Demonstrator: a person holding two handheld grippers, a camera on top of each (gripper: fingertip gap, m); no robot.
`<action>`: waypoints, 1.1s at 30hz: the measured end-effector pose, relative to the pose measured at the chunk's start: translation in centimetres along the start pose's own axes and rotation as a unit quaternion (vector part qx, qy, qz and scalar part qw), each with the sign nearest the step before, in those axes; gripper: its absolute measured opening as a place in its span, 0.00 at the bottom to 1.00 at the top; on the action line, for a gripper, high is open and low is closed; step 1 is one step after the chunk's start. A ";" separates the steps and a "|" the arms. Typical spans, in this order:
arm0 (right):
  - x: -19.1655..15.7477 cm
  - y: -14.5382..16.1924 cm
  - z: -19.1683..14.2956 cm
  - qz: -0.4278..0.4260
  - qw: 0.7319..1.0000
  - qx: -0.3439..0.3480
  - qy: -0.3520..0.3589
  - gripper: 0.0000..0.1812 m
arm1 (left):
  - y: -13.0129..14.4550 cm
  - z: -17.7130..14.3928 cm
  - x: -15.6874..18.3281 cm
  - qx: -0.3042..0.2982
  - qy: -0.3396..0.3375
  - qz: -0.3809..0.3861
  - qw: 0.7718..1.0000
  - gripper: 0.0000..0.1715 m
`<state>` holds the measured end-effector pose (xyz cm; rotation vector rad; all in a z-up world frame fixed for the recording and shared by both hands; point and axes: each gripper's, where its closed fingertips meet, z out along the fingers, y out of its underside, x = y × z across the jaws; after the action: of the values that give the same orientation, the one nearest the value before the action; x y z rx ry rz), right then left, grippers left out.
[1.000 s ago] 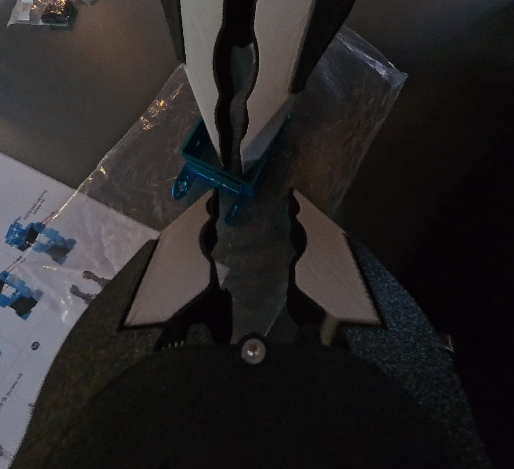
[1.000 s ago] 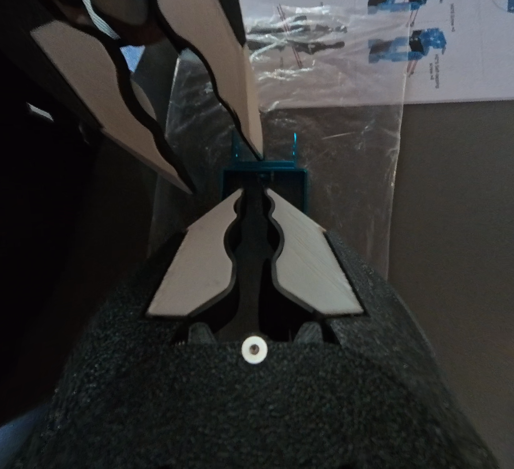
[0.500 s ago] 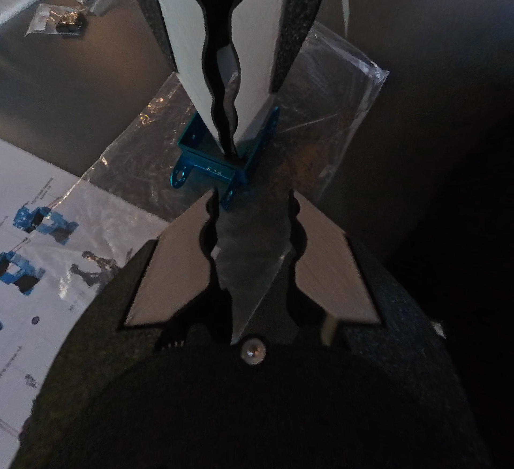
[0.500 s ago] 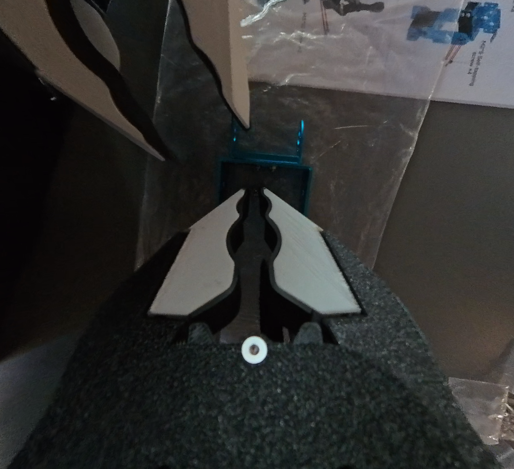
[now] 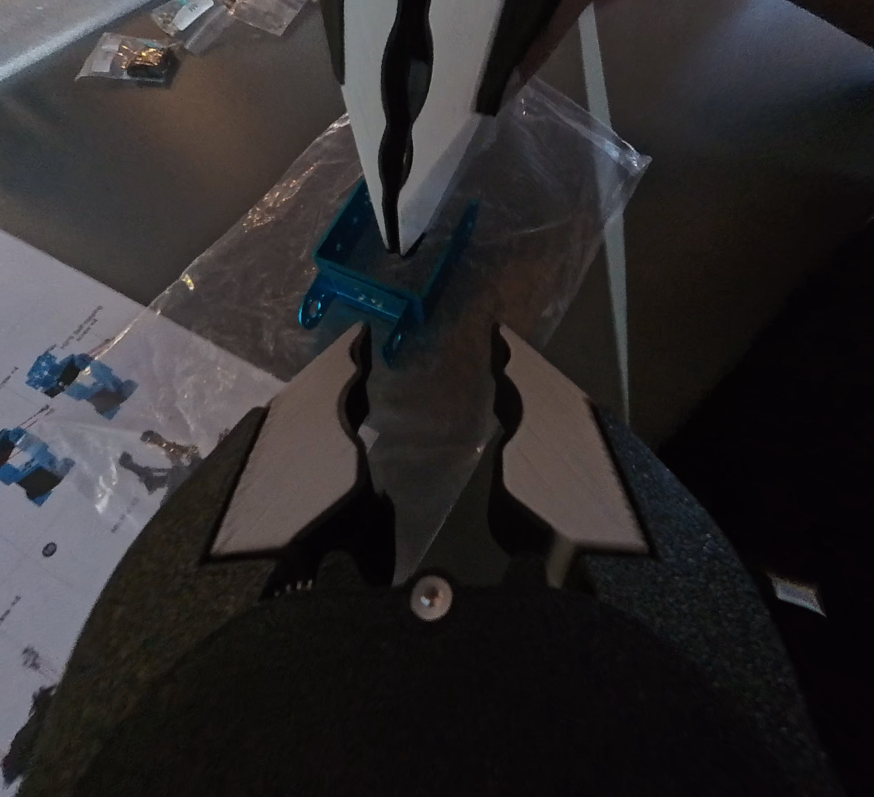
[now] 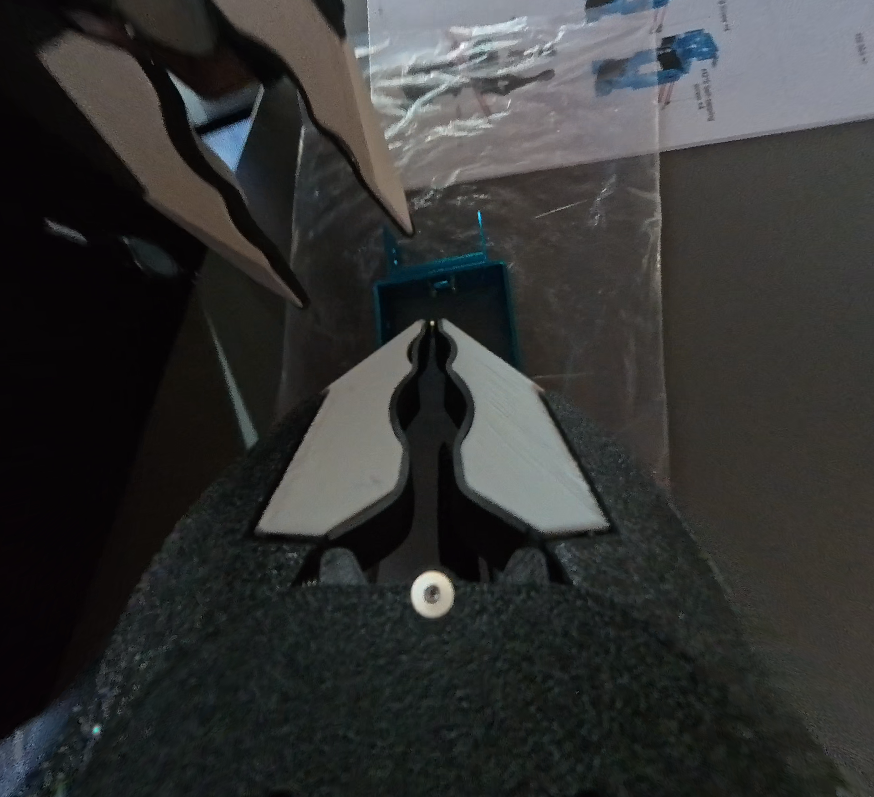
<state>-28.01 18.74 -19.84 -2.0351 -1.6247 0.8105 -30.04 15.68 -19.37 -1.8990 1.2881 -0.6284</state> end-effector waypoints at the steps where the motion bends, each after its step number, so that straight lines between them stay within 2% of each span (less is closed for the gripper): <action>1: -0.1 -0.4 0.0 0.023 1.000 0.020 -0.005 0.01 | 0.0 0.3 0.0 -0.003 0.003 0.000 1.000 0.29; 5: 0.1 -1.2 0.3 0.104 0.993 0.063 0.006 0.00 | 0.0 1.0 0.2 -0.018 0.017 0.003 1.000 0.30; 8: 0.4 -0.6 0.6 0.126 0.990 0.057 0.018 0.00 | 0.0 1.3 0.1 -0.023 0.024 0.007 0.999 0.30; 19: 0.2 -0.8 0.7 0.149 0.985 0.090 0.004 0.00 | -0.2 1.7 0.4 -0.029 0.049 0.011 0.998 0.30; 33: -0.1 -0.9 1.2 0.113 0.990 0.087 0.007 0.00 | 0.0 2.1 0.6 -0.038 0.056 0.008 0.998 0.30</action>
<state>-29.42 18.85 -20.14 -2.1161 -1.2814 0.9777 -28.32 15.79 -20.65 -1.9361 1.4161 -0.6948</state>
